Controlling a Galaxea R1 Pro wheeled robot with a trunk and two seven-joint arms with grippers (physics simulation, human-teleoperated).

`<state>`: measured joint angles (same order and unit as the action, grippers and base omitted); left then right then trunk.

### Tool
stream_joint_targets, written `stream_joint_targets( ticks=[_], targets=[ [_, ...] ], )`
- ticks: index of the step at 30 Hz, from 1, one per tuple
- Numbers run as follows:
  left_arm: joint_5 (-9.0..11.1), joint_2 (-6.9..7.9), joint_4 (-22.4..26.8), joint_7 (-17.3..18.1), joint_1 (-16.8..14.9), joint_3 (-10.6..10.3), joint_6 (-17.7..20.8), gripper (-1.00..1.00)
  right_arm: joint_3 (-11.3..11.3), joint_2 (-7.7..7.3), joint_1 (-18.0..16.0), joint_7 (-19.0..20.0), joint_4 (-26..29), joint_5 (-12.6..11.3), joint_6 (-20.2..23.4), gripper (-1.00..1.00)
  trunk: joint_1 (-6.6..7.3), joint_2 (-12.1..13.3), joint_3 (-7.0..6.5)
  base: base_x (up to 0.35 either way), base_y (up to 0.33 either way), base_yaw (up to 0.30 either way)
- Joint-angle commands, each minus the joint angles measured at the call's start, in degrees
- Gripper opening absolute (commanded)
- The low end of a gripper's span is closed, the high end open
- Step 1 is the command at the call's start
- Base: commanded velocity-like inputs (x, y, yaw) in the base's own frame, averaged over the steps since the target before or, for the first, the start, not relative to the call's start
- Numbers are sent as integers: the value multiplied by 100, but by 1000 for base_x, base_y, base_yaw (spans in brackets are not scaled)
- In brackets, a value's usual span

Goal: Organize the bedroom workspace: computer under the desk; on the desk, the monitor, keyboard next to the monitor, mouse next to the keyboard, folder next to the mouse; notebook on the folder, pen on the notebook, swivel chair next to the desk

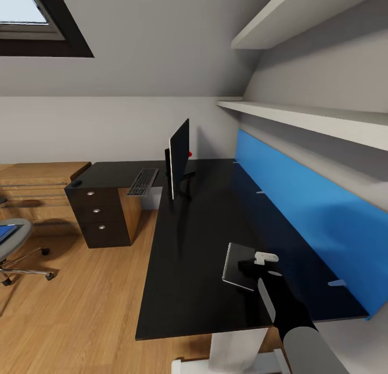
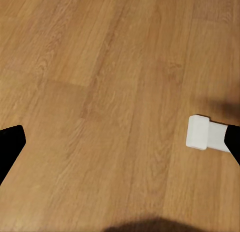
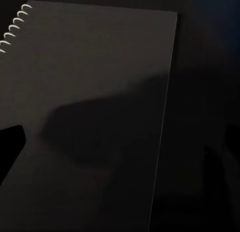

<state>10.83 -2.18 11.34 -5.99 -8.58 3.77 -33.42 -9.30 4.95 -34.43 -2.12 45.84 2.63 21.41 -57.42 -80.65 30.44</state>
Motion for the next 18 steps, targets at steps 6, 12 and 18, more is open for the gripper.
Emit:
stream_joint_targets(
  ticks=[6,12,18],
  targets=[
    [-19,-6,-3,1,-3,36,-15,100,-18,6,-3,1,24,27,69,100,0,-3,6,0,0,0],
    [-19,-3,-14,1,-3,36,-15,100,-21,6,-3,1,34,20,122,100,0,-3,6,0,0,0],
    [-19,-2,-16,1,-2,36,-15,100,-26,6,-3,1,37,19,188,100,0,-3,6,0,0,0]
  ],
)
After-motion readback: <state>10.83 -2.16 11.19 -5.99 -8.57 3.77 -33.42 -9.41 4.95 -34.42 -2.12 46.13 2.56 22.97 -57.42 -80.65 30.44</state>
